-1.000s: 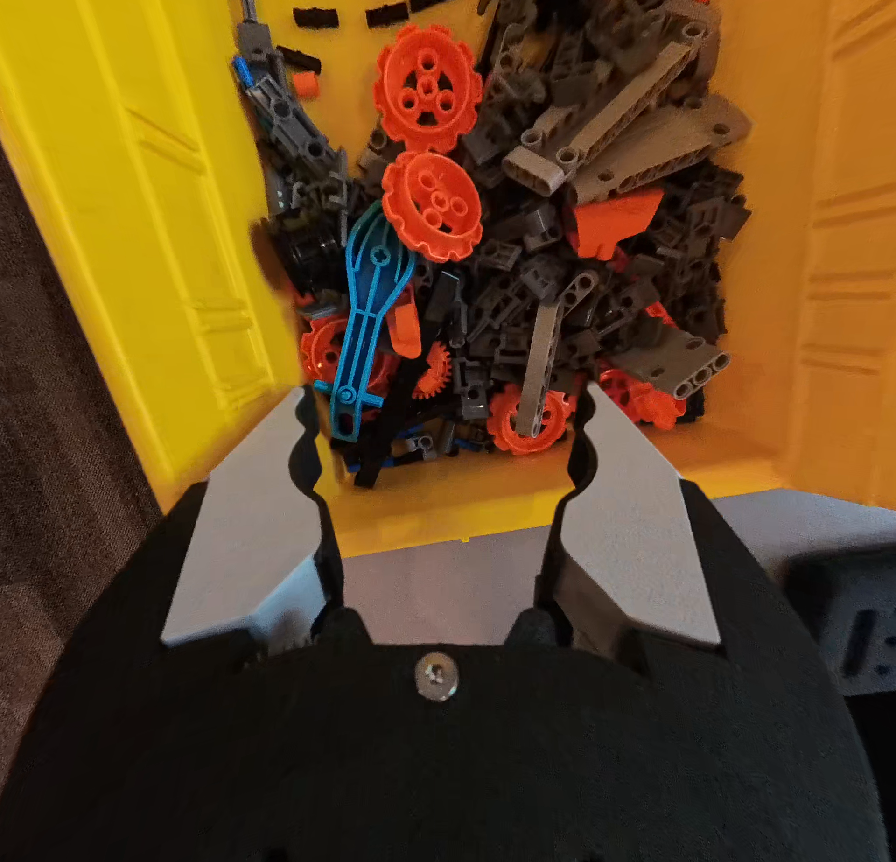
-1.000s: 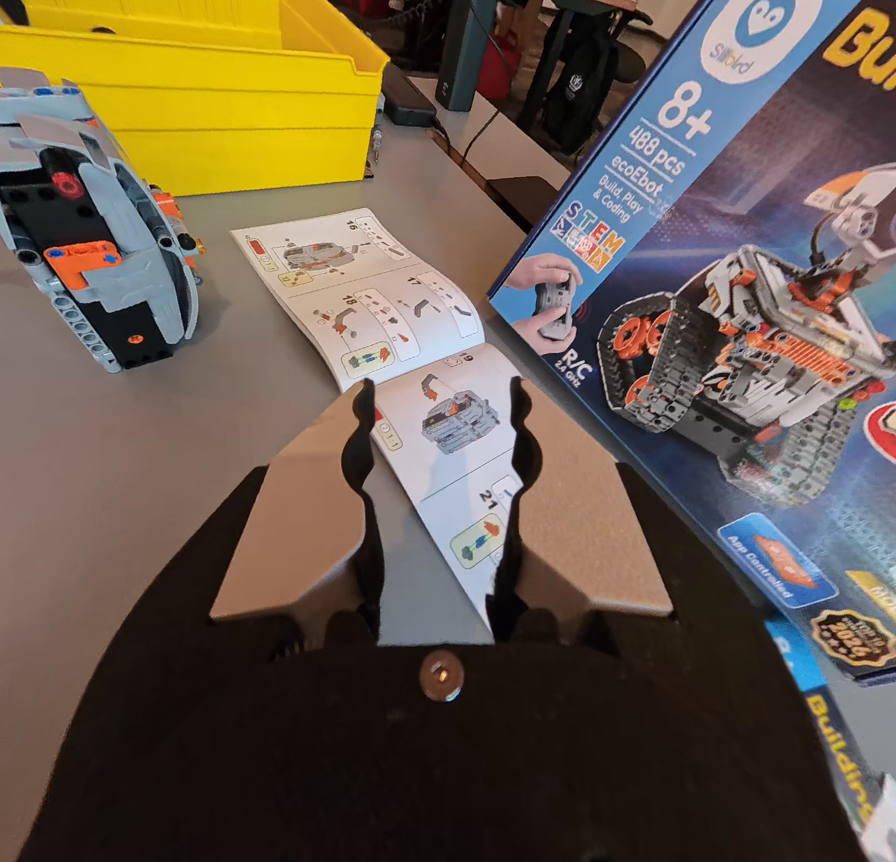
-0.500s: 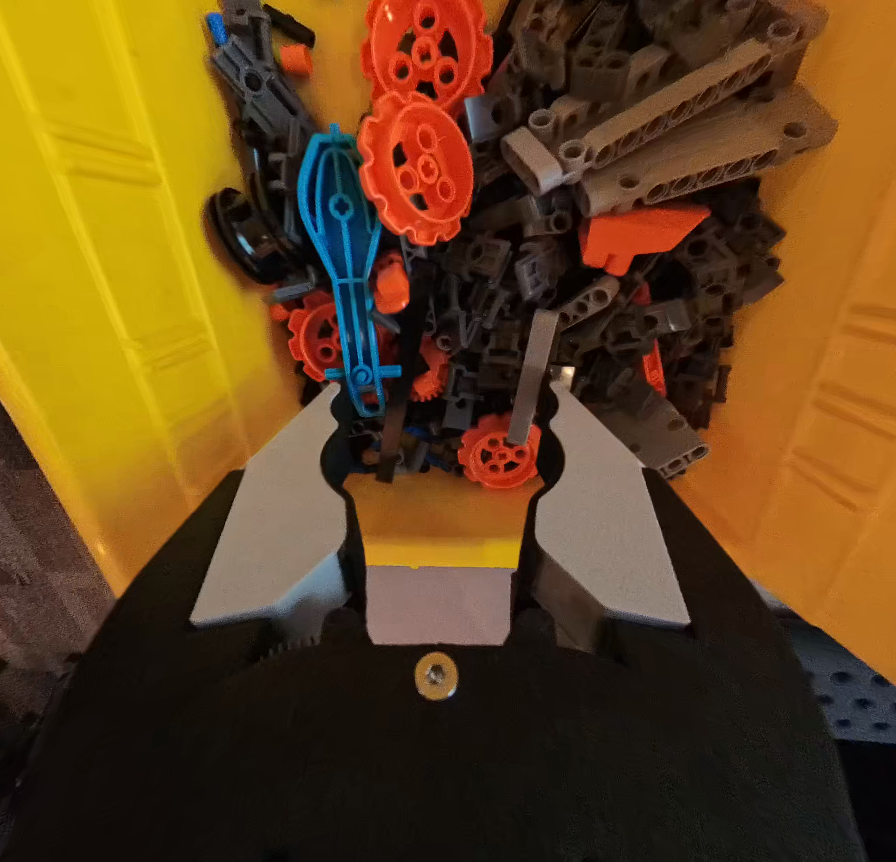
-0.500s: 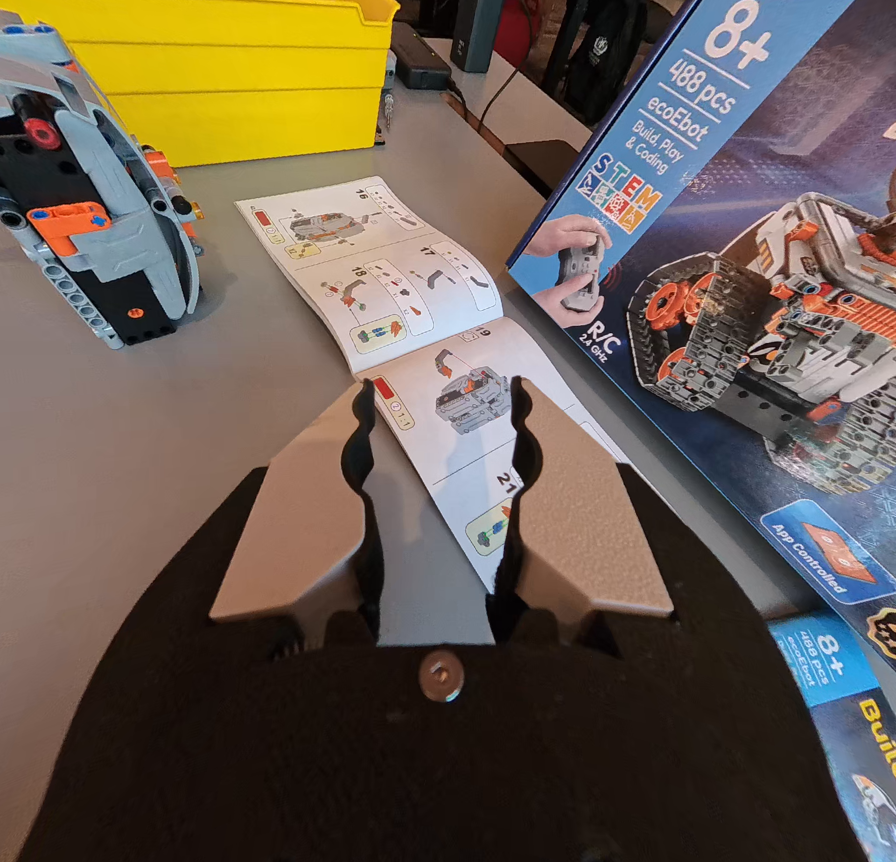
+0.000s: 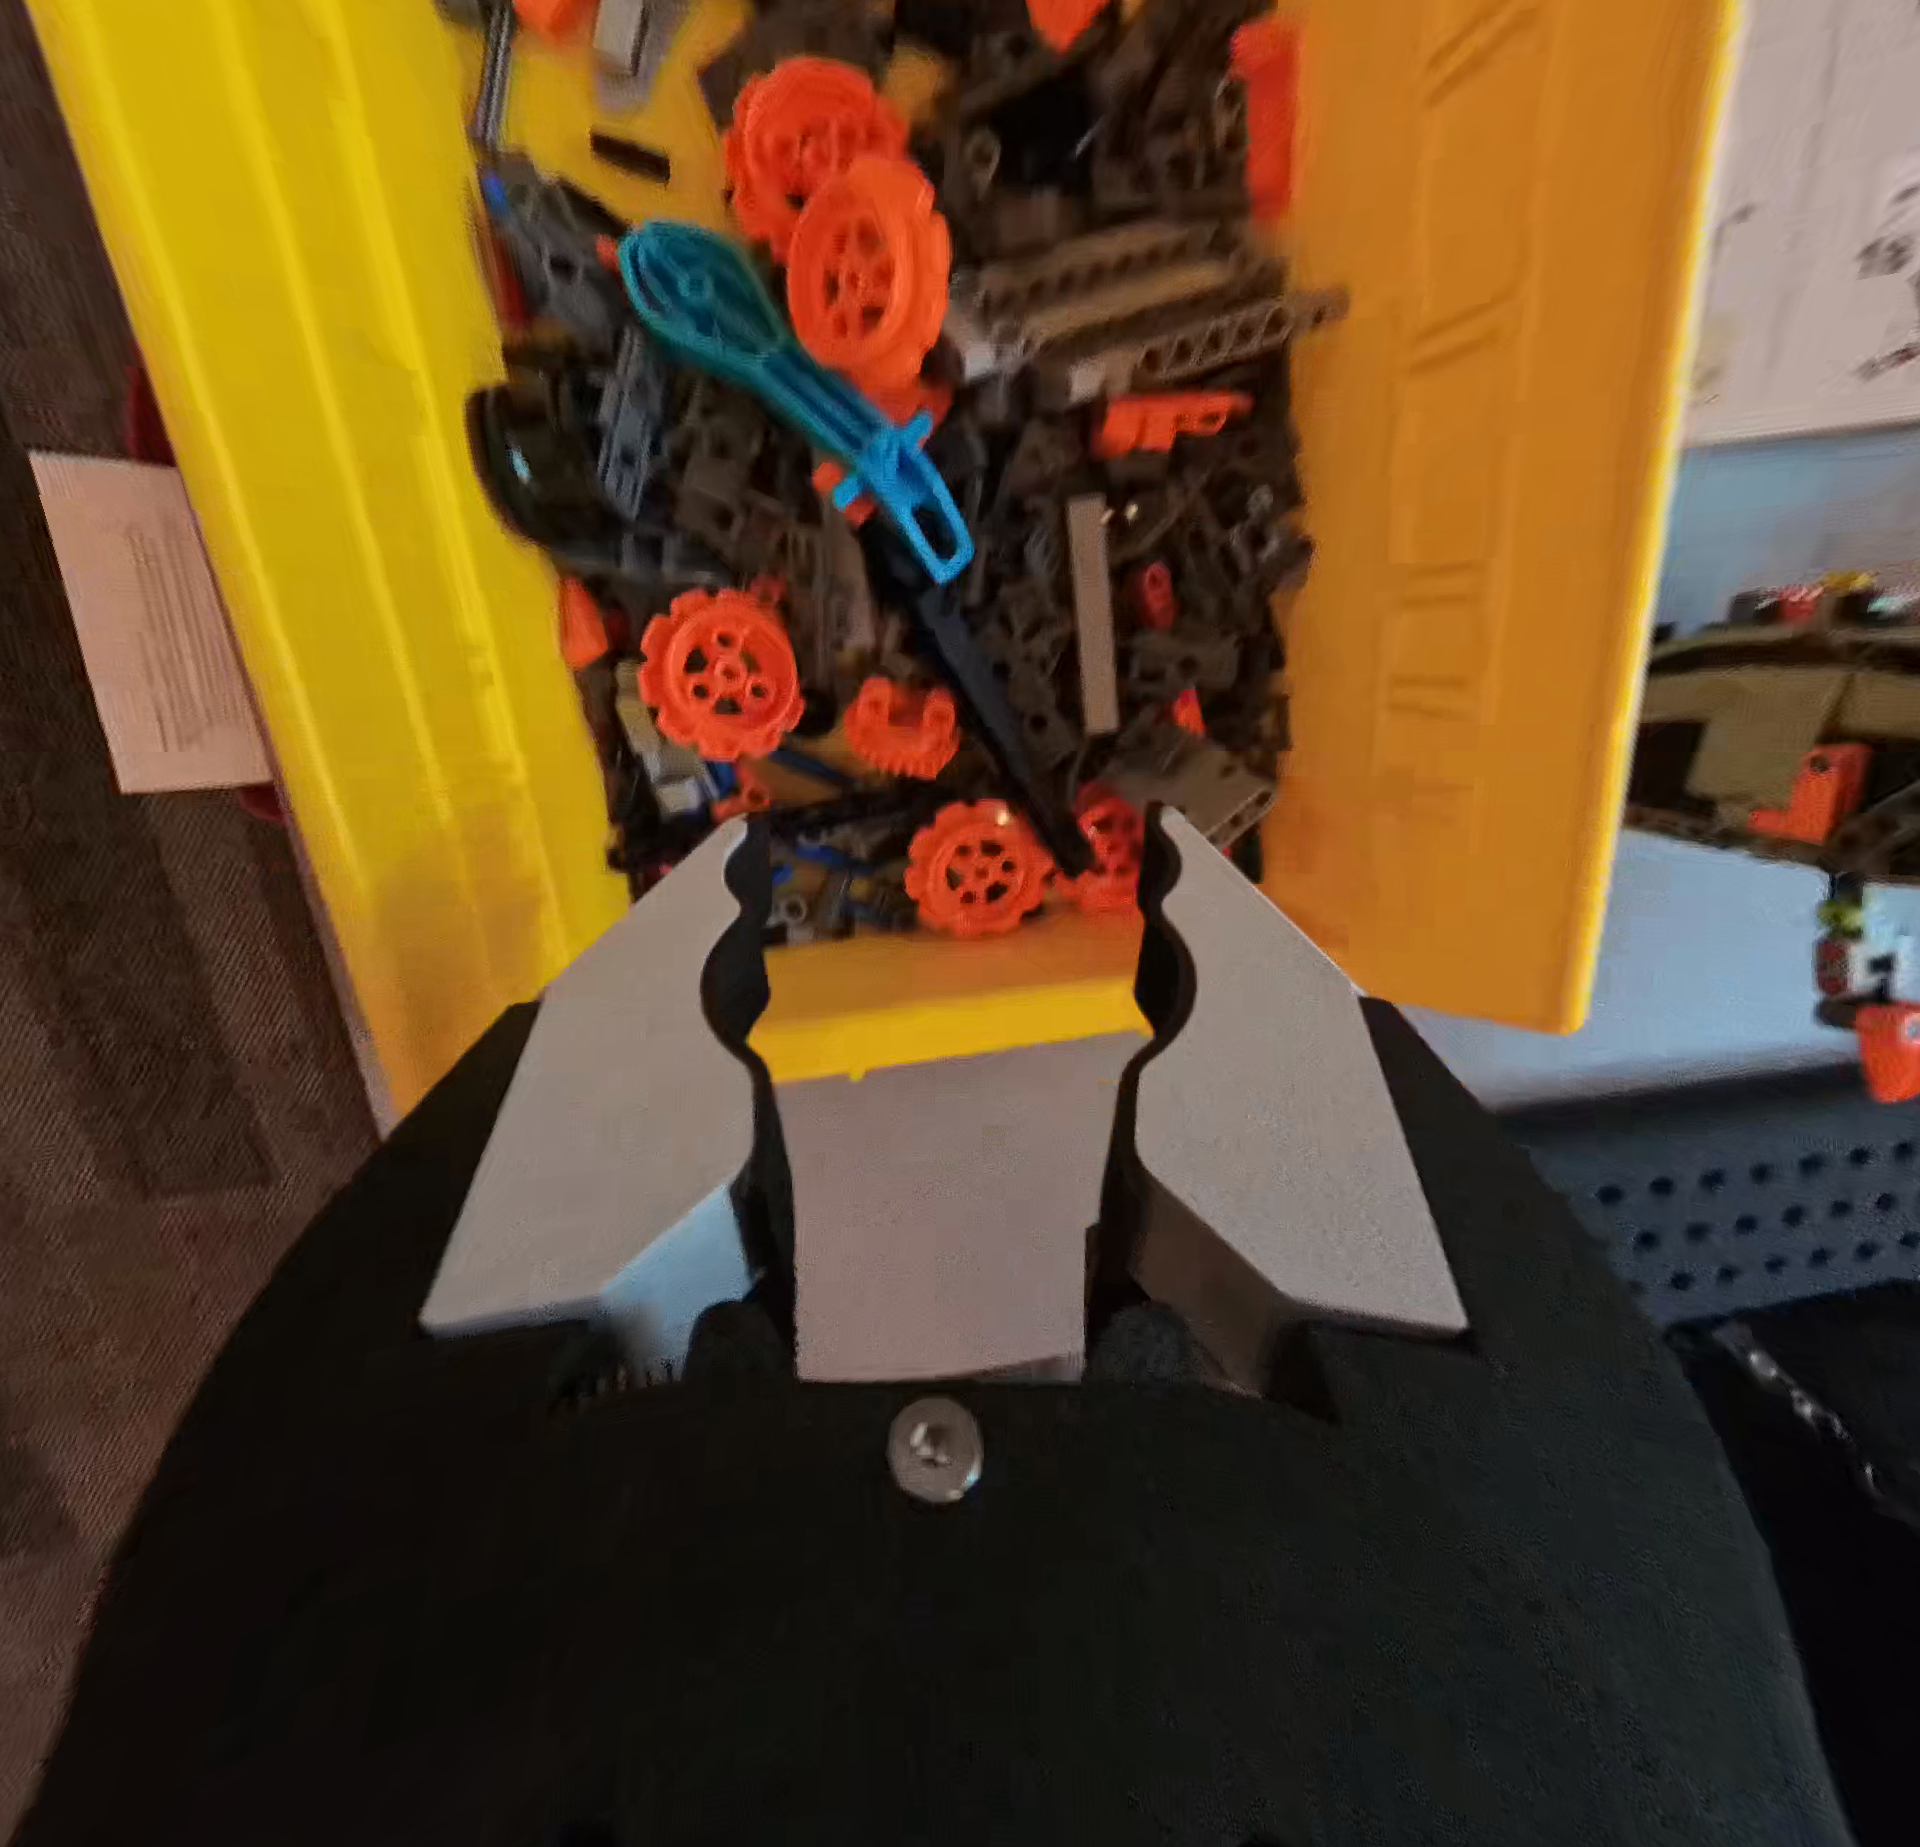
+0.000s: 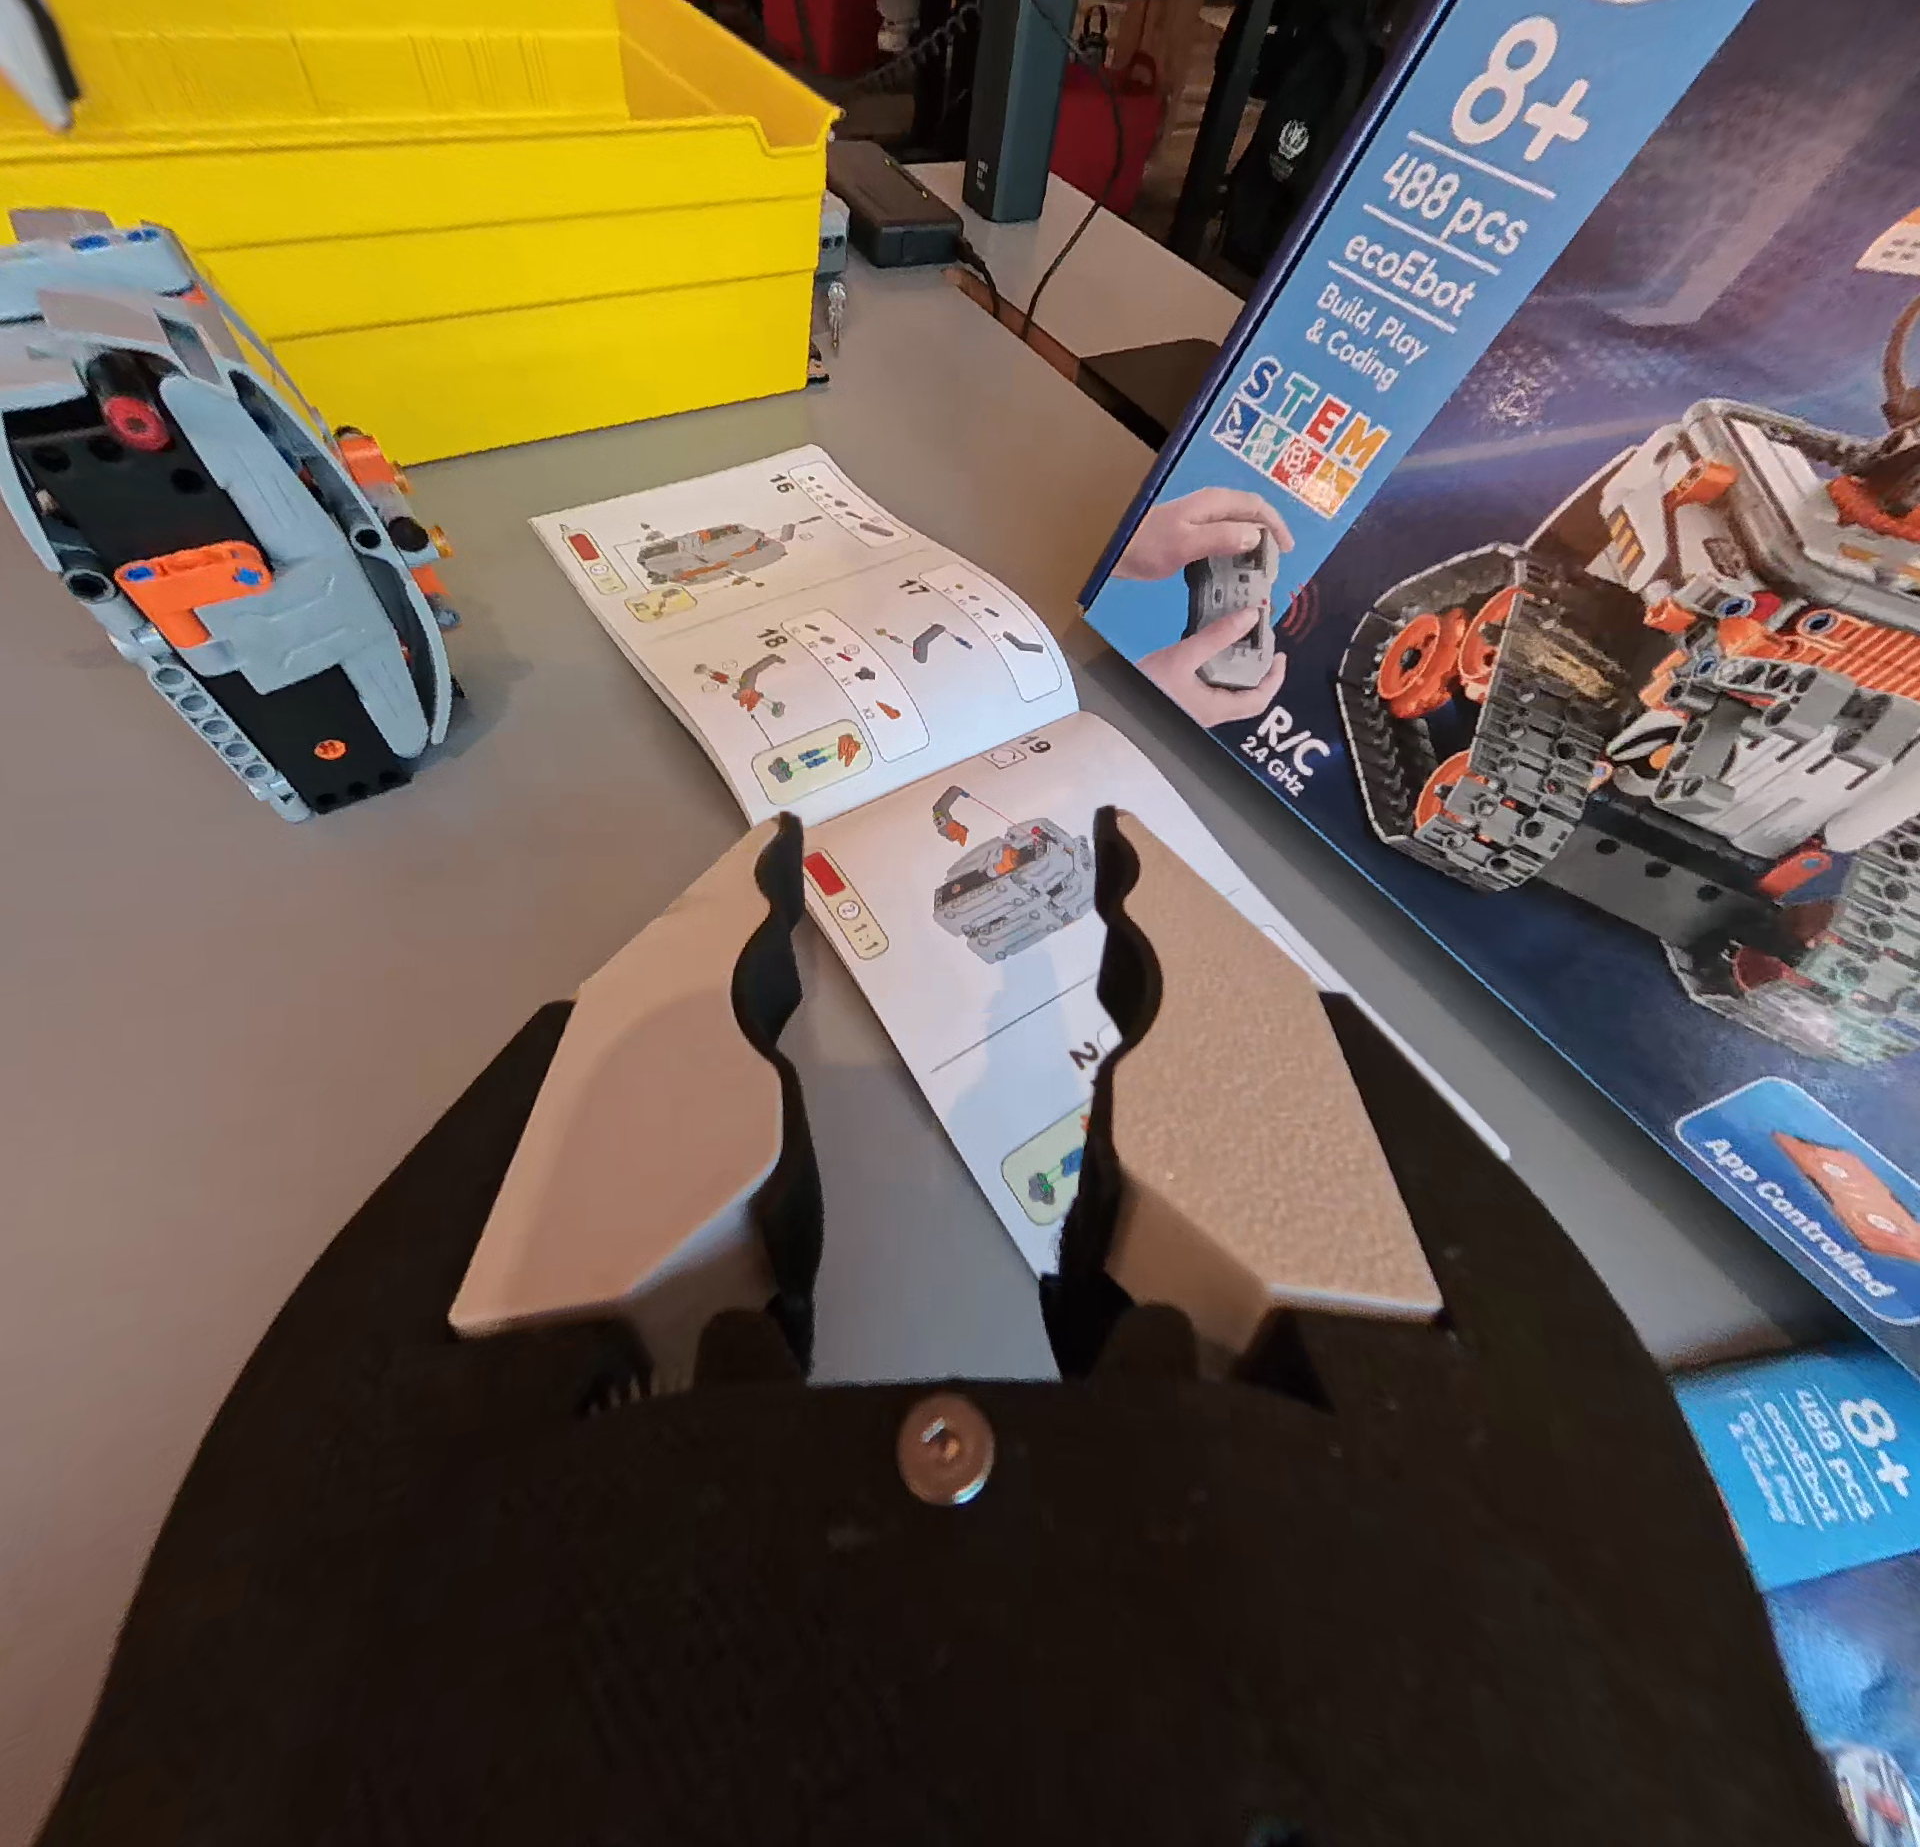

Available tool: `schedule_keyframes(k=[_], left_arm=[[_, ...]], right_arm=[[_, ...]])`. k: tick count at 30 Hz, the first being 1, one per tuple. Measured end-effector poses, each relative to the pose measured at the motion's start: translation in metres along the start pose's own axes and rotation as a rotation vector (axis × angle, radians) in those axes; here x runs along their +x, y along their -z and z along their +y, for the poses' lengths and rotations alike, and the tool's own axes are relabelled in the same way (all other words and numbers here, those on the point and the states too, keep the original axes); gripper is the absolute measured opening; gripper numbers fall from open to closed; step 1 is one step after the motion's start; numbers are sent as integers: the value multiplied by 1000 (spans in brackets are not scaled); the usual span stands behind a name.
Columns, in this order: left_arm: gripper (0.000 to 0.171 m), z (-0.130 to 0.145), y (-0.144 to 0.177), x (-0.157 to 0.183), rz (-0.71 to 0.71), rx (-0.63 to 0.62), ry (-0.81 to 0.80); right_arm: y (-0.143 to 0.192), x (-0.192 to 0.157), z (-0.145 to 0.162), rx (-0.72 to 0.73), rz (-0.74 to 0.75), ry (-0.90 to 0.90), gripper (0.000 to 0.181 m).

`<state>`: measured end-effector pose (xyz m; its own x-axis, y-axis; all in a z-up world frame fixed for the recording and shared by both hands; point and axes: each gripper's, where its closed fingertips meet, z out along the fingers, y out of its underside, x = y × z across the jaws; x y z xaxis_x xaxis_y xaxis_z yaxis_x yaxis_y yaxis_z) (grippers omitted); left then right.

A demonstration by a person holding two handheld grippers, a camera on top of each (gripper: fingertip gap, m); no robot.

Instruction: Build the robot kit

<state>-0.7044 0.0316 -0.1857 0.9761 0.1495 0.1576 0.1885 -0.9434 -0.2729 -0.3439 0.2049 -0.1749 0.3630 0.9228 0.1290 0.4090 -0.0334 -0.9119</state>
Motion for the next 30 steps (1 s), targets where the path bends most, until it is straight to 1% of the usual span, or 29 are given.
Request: schedule_keyframes(k=[2, 3, 9, 13, 16, 18, 19, 21, 23, 24, 27, 29, 30], left_arm=[[70, 24, -2, -10, -38, -90, -14], [70, 30, -3, -12, -42, -106, -25], [64, 36, -21, -21, -115, -162, -50], [60, 41, -36, -13, -85, -225, -30], [56, 51, -44, -15, -107, -278, -13], [54, 54, -47, -11, -88, -289, -4], [48, 54, -48, -8, -71, -283, -2], [45, 53, -48, -7, -71, -281, -11], [42, 53, -48, -5, -65, -284, -19], [39, 53, -48, -3, -58, -287, -23], [33, 50, -50, 1, -26, -283, -25], [31, 43, -52, 5, -3, -253, -24], [28, 39, -54, 8, 12, -239, -25]], right_arm=[[-3, -1, -1, -3, -8, 5, 57], [-4, -1, -1, -9, -7, 12, 57], [-2, -2, 6, -38, -1, 26, 56], [-1, -2, 11, -63, 9, 26, 55], [-5, -2, 24, -128, 20, 14, 56], [-8, -1, 31, -168, 21, 15, 56], [-9, -1, 34, -187, 24, 10, 56], [-6, 6, 38, -219, 48, -22, 55], [5, 23, 30, -192, 117, -88, 49], [15, 35, 20, -139, 169, -131, 45], [70, 79, -18, 86, 367, -242, 36], [103, 93, -32, 188, 424, -275, 33], [111, 95, -33, 196, 424, -282, 33]])
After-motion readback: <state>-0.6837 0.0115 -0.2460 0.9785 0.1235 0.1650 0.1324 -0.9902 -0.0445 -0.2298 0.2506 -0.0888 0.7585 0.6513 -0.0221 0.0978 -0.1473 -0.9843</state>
